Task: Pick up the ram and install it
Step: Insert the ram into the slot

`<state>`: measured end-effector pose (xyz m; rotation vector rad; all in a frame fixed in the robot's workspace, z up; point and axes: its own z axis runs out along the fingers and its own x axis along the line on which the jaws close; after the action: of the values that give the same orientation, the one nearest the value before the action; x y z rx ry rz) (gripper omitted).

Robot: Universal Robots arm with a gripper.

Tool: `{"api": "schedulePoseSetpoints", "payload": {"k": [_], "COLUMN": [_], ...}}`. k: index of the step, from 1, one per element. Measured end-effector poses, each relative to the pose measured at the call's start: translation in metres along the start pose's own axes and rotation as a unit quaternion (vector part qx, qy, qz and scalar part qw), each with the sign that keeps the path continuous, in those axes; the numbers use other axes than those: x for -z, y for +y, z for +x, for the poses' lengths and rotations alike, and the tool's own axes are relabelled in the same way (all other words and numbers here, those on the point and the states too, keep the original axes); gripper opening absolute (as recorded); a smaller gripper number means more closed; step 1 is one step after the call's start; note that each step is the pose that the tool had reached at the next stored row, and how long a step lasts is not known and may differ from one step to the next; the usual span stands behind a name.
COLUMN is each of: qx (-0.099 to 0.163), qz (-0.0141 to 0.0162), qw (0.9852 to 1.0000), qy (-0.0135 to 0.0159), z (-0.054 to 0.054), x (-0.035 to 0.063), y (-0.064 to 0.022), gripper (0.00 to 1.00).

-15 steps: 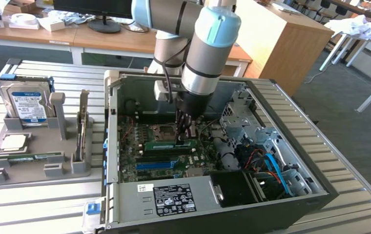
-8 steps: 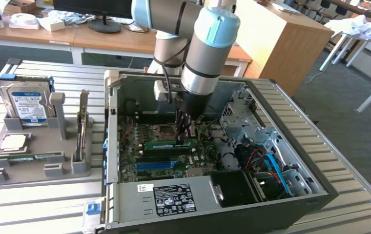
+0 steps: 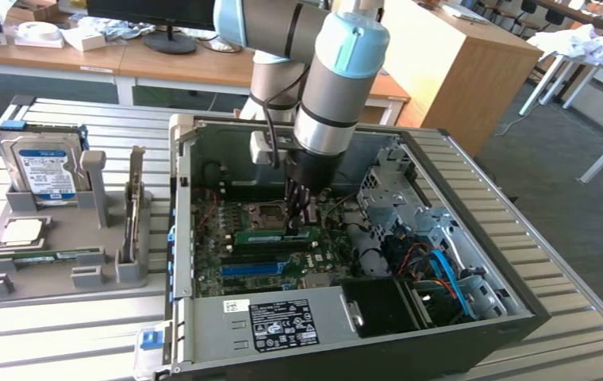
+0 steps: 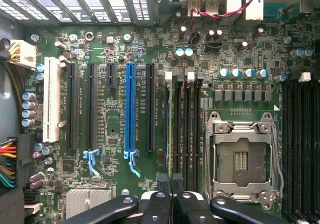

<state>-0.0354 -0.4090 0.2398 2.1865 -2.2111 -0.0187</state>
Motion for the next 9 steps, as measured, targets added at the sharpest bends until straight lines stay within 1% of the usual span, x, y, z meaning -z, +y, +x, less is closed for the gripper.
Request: {"api": "schedulePoseSetpoints", "payload": {"k": [9], "qx": [-0.001], "qz": [0.0001], "qw": [1.0], "qy": [-0.0003], "z": [-0.0001], "x": [-0.0017], "y": [-0.0001], "gripper": [0.11]}}
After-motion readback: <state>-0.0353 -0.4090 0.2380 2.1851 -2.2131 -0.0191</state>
